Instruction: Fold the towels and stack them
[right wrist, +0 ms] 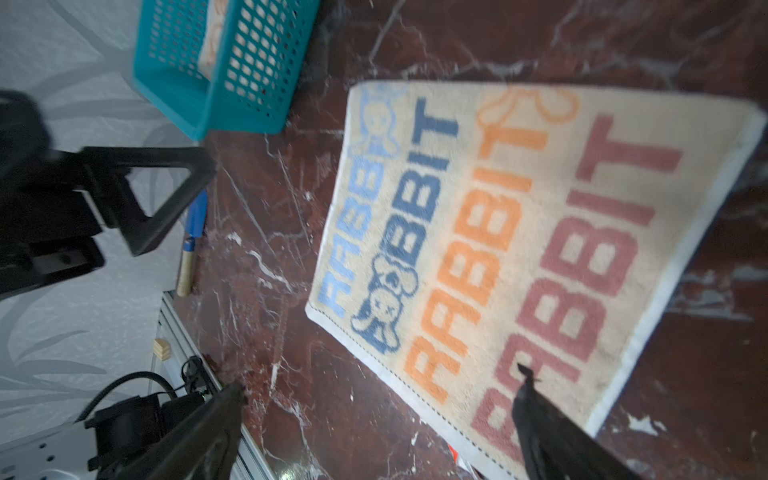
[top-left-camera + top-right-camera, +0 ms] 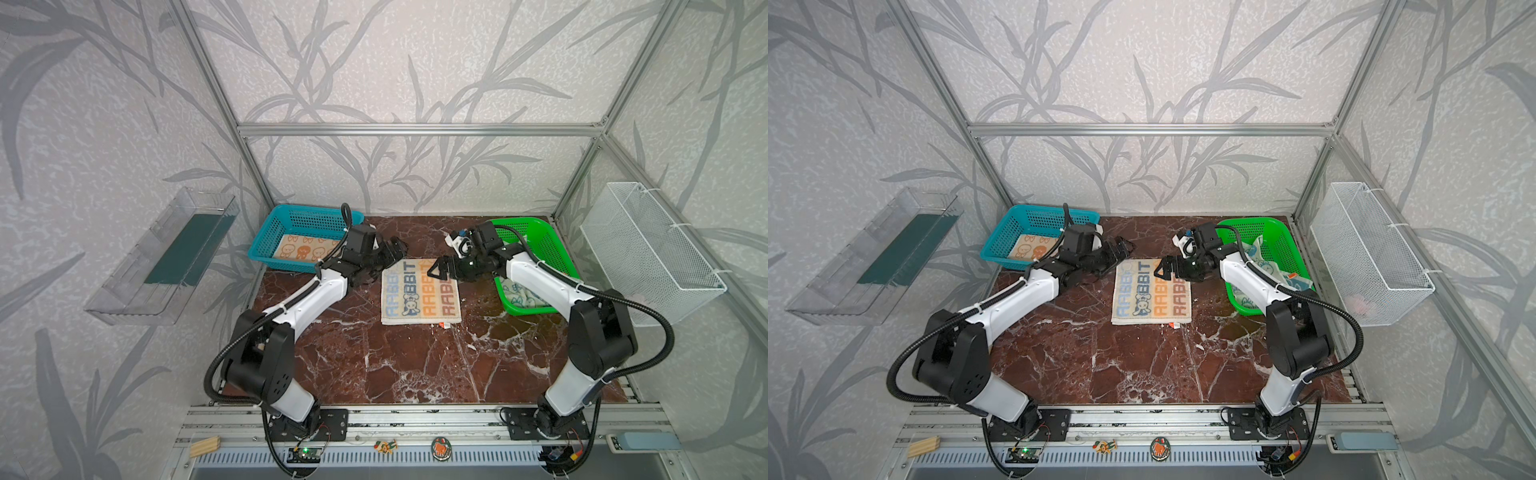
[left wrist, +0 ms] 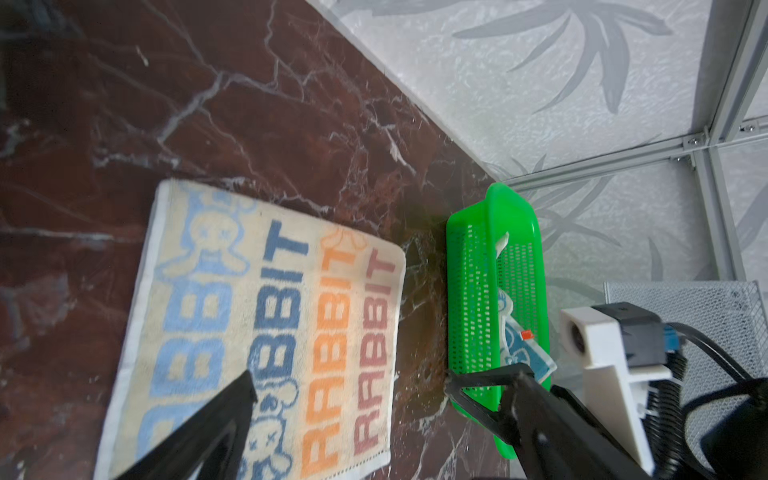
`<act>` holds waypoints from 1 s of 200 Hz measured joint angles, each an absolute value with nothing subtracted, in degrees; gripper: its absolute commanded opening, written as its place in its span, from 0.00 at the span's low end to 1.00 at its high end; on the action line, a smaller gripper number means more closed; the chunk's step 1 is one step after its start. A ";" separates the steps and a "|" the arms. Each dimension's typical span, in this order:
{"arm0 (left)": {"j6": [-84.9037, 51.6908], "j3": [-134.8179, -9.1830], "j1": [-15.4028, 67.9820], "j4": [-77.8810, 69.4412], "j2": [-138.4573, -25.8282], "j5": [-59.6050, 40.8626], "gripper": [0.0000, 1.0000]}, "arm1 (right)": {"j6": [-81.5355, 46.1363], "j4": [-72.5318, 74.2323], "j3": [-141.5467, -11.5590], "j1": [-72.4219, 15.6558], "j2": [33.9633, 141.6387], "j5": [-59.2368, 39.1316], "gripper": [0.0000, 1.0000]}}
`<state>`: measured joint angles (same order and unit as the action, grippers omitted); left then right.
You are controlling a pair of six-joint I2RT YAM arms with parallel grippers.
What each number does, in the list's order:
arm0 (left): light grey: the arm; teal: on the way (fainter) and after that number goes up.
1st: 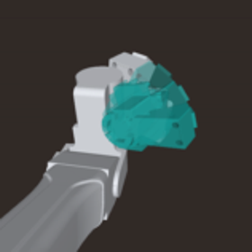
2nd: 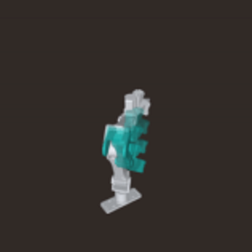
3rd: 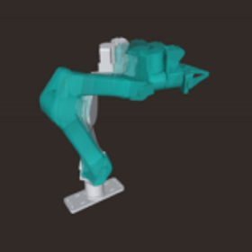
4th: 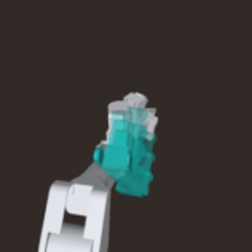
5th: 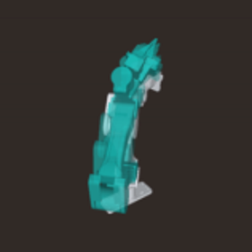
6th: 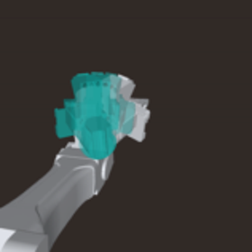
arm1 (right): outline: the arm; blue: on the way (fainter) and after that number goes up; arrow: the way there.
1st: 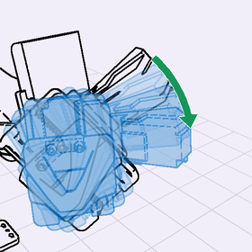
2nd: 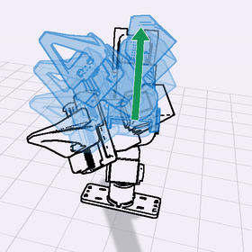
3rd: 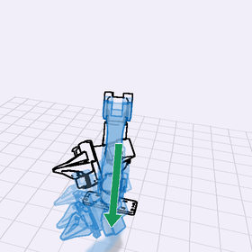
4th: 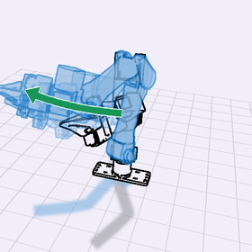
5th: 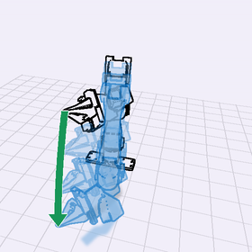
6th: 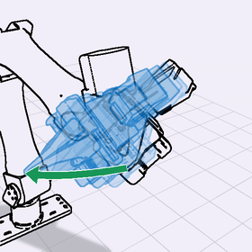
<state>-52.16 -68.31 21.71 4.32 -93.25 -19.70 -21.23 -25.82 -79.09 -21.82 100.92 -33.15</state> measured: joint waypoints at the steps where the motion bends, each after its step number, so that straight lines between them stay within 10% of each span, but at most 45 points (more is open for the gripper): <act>1: -52.14 -68.51 21.67 4.29 -93.49 -19.73 0.99 | -21.39 -25.65 -79.50 -21.71 101.19 -33.23 0.99; 77: -52.31 -83.66 19.92 6.02 -117.99 -26.94 0.99 | -27.68 -22.48 -99.59 -18.04 125.54 -38.94 0.99; 200: -51.99 -85.76 15.44 4.10 -124.31 -28.69 0.99 | -30.37 -18.81 -104.66 -14.26 136.16 -45.19 0.99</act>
<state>-51.99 -85.76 15.44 4.10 -124.31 -28.69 -30.37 -18.81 -104.66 -14.26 136.16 -45.19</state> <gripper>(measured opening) 0.991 0.991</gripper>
